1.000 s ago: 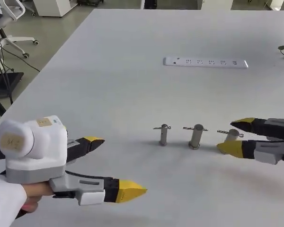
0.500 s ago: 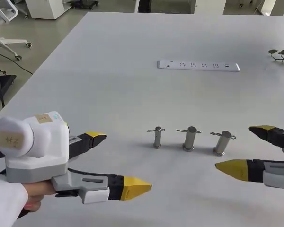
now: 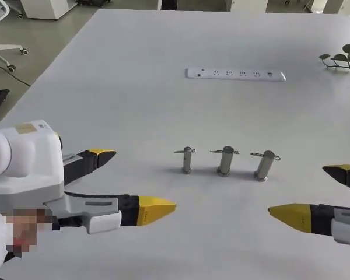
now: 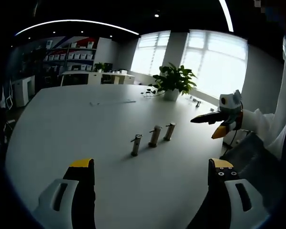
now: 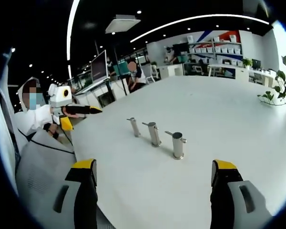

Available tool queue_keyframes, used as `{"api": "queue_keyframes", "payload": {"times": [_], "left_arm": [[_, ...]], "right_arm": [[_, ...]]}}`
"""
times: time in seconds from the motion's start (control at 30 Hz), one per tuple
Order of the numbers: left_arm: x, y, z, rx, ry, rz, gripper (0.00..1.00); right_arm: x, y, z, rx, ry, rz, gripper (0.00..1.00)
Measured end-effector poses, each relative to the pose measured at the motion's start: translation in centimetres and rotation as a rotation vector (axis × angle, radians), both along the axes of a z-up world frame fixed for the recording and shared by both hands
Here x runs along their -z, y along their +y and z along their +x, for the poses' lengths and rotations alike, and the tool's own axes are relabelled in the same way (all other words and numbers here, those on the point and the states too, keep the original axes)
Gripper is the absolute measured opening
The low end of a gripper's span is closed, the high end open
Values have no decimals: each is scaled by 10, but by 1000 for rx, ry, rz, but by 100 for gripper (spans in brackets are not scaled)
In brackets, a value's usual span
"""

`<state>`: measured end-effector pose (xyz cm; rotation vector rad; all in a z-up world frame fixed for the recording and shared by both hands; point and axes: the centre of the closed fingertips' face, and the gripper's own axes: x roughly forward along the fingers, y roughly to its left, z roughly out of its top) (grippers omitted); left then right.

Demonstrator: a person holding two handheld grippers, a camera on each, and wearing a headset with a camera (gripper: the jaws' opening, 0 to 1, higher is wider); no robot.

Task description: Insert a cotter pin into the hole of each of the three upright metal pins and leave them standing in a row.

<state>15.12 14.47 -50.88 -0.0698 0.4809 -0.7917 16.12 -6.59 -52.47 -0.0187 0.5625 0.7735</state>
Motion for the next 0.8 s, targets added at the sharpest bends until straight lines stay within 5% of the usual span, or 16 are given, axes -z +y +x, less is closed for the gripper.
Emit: {"api": "queue_keyframes", "payload": {"times": [0.33, 0.6, 0.8], "left_arm": [[17, -3, -13, 6, 41, 29, 99], [16, -1, -12, -25, 40, 7, 99], [23, 2, -12, -27, 39, 33, 99]], "right_arm": [[-1, 4, -13, 6, 13, 20, 98], [-7, 5, -13, 12, -9, 5, 98], [-9, 9, -13, 12, -20, 2, 97]]}}
